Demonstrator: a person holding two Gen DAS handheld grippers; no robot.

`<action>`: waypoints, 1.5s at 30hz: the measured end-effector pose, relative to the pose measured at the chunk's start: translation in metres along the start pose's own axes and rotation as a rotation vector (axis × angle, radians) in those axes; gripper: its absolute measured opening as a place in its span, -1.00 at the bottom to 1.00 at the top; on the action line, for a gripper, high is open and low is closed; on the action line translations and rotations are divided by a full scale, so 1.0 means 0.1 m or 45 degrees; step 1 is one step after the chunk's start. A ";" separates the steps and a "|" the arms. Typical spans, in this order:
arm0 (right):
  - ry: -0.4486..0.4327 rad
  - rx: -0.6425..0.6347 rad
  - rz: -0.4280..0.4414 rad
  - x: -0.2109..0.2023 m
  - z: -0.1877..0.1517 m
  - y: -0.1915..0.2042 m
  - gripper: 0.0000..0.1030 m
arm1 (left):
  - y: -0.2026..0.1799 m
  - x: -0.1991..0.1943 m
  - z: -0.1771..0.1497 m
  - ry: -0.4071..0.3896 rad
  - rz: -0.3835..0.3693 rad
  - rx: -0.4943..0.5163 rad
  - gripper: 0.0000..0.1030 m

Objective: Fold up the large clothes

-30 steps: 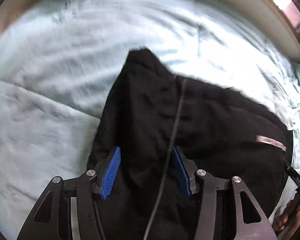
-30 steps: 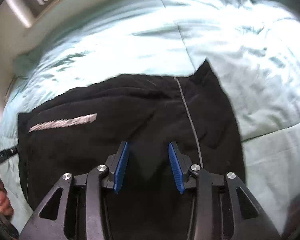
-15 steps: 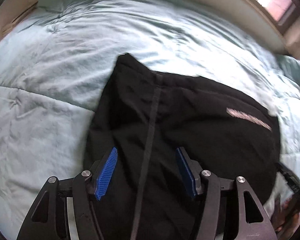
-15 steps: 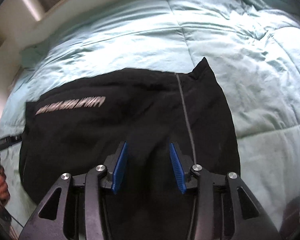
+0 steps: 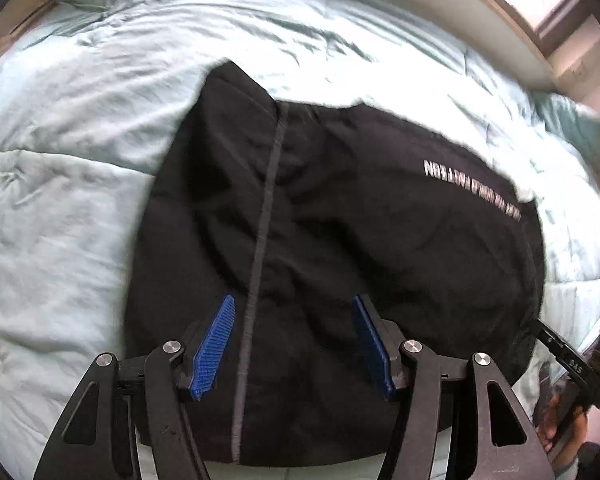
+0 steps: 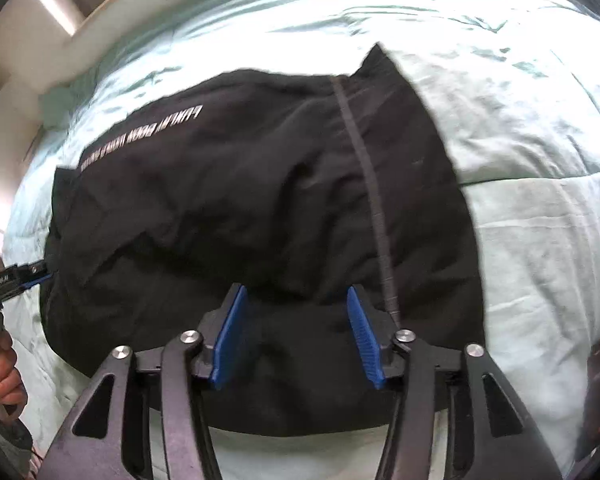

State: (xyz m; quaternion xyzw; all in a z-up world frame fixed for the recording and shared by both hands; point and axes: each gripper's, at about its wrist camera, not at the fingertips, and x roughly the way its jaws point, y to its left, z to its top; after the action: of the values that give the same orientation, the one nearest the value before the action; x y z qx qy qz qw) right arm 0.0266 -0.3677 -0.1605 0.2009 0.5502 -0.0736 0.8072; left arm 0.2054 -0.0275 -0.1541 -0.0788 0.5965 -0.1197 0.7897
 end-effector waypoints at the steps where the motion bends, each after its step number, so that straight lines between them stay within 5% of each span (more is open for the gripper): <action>1: -0.014 0.027 -0.016 -0.03 0.04 -0.09 0.42 | 0.08 -0.04 0.01 -0.003 -0.044 -0.028 0.25; 10: -0.036 0.073 -0.049 0.09 0.56 -0.62 0.55 | 0.75 0.02 0.30 0.078 -0.200 -0.254 0.36; 15: 0.006 0.061 -0.062 0.25 0.69 -0.78 0.55 | 0.85 0.16 0.36 0.115 -0.158 -0.251 0.36; 22: 0.045 0.051 0.020 0.42 0.85 -0.87 0.55 | 0.96 0.31 0.52 0.125 -0.212 -0.289 0.39; 28: 0.098 0.014 0.103 0.62 0.92 -0.79 0.64 | 0.98 0.64 0.53 0.259 -0.259 -0.289 0.48; 34: 0.171 0.025 0.199 0.84 1.00 -0.80 0.76 | 0.90 0.98 0.51 0.374 -0.410 -0.284 0.52; 45: 0.259 0.141 0.482 1.26 1.00 -0.92 0.89 | 0.83 1.19 0.61 0.370 -0.499 -0.249 0.58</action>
State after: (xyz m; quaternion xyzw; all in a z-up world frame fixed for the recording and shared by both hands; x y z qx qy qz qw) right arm 0.1293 -0.4785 -0.2670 0.3508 0.5764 0.0696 0.7348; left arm 0.3029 0.0176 -0.2691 -0.2507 0.6858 -0.2223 0.6461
